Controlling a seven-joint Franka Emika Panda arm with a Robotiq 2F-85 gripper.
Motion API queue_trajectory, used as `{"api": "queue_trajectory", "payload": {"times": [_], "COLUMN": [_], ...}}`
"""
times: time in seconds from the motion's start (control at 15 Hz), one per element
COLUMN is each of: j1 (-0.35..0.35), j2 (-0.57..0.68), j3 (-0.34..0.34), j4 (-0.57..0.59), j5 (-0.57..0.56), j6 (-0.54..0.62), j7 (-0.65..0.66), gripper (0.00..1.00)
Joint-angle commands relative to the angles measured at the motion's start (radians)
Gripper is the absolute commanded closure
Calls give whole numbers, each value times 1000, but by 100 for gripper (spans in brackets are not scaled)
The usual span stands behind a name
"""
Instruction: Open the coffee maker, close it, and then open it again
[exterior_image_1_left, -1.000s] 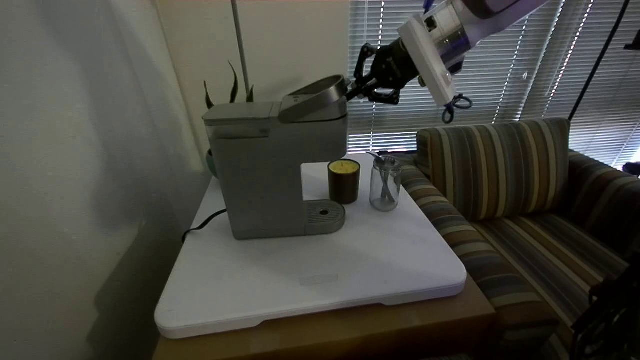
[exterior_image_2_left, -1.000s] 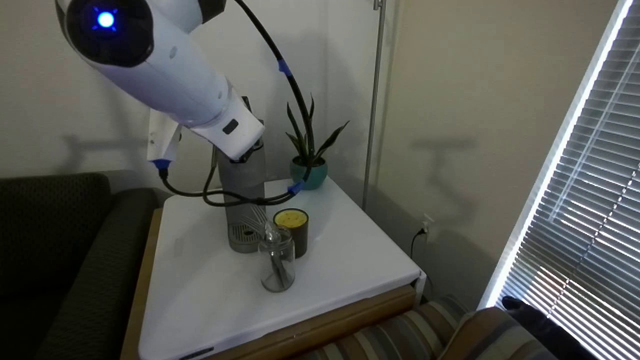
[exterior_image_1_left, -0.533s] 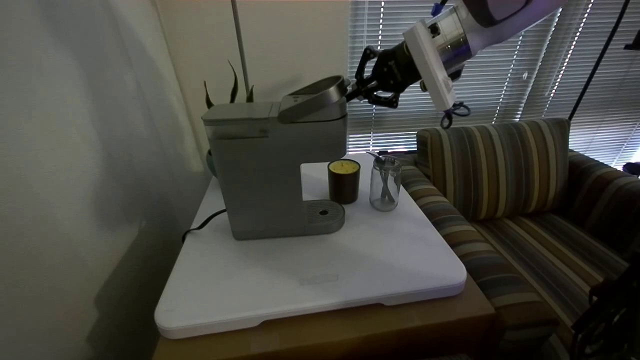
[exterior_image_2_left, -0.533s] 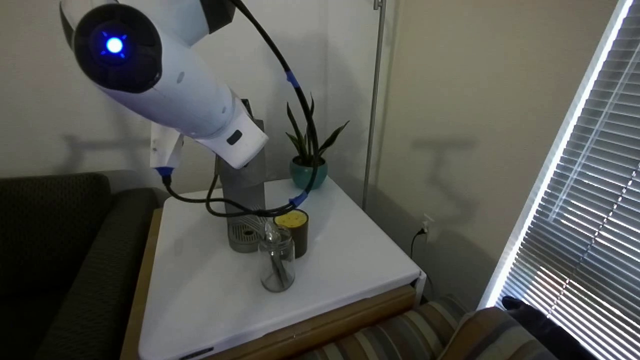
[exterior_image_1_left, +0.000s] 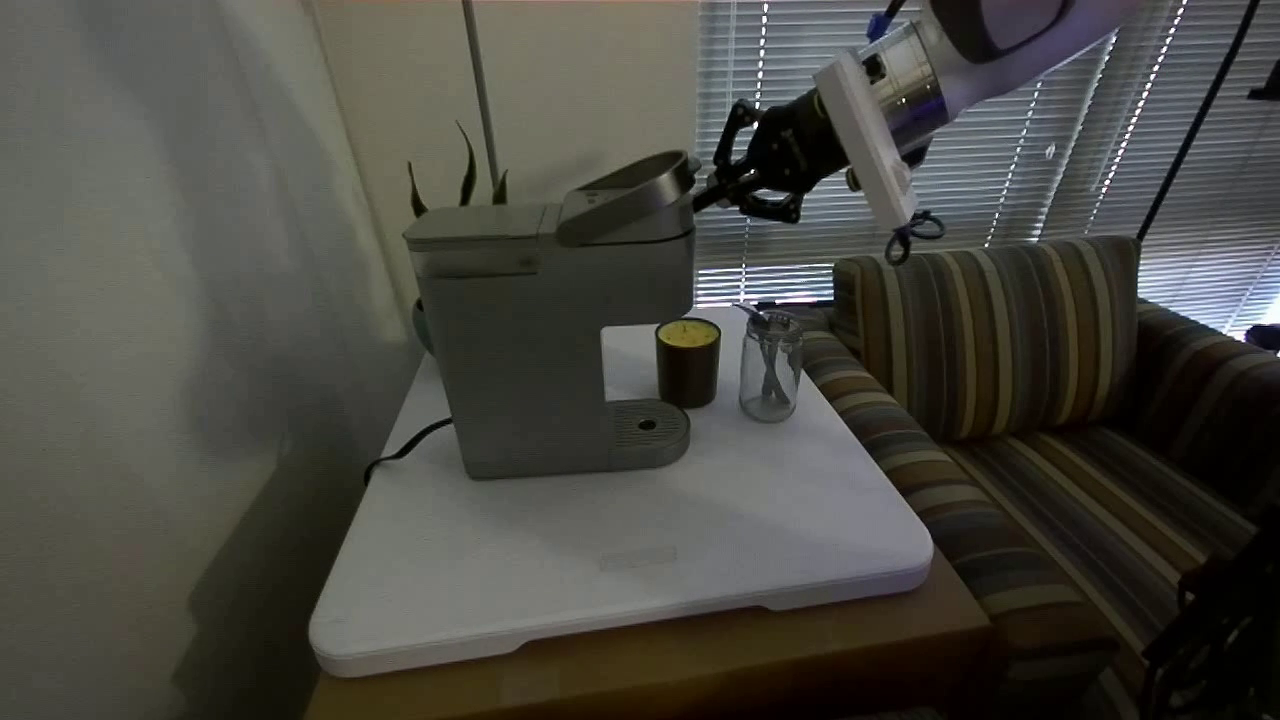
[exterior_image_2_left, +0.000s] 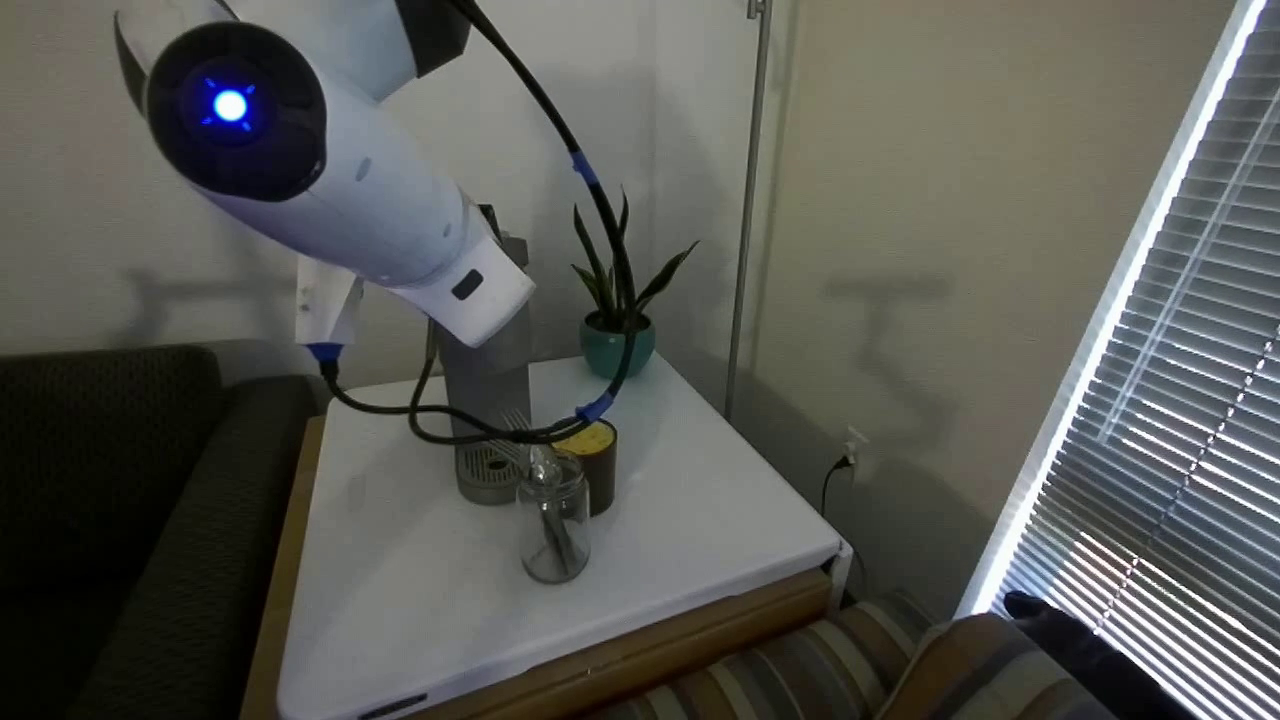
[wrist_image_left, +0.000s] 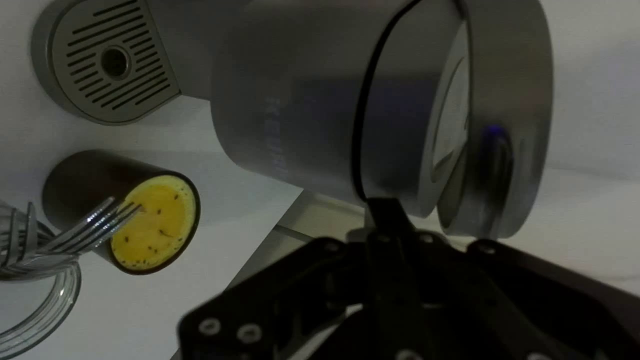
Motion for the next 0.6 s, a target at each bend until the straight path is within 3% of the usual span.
{"api": "queue_trajectory", "payload": {"times": [0.0, 0.53], "j1": [-2, 1], "j2": [-39, -95], "j3": [5, 2], "j4": [-40, -66], "j5": [-54, -244], "j6": [8, 34], "j7": [25, 138], "gripper": [100, 100]}}
